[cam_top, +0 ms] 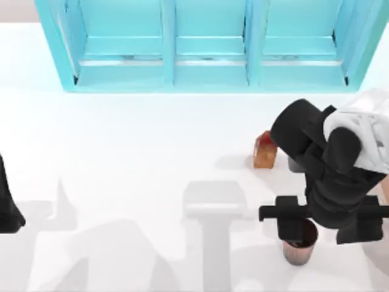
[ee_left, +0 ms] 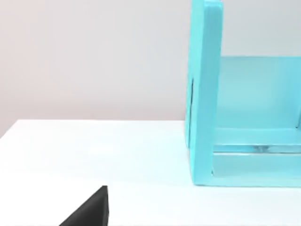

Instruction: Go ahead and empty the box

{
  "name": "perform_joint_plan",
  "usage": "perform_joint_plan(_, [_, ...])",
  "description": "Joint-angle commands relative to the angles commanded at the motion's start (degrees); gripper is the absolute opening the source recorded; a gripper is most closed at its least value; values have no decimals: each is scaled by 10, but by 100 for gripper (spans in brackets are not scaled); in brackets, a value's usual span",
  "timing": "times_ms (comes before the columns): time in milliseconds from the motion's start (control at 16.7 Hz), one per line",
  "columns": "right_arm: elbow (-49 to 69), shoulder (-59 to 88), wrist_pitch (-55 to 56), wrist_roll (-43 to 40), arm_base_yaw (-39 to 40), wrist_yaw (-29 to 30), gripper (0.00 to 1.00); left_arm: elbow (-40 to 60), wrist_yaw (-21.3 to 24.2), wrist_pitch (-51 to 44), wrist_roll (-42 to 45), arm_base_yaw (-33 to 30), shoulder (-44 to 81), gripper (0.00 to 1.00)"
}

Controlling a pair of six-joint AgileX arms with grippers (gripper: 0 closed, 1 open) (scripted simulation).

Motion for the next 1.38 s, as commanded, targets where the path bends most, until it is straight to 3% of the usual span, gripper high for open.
perform_joint_plan(120, [0, 0, 0, 0, 0, 0, 100, 0, 0, 0, 0, 0, 0, 100])
perform_joint_plan(720, [9, -1, -10, 2, 0, 0, 100, 0, 0, 0, 0, 0, 0, 100])
perform_joint_plan(1140, [140, -33, -189, 0, -1, 1, 100, 0, 0, 0, 0, 0, 0, 100])
perform_joint_plan(1380, [178, -52, -230, -3, -3, 0, 100, 0, 0, 0, 0, 0, 0, 100])
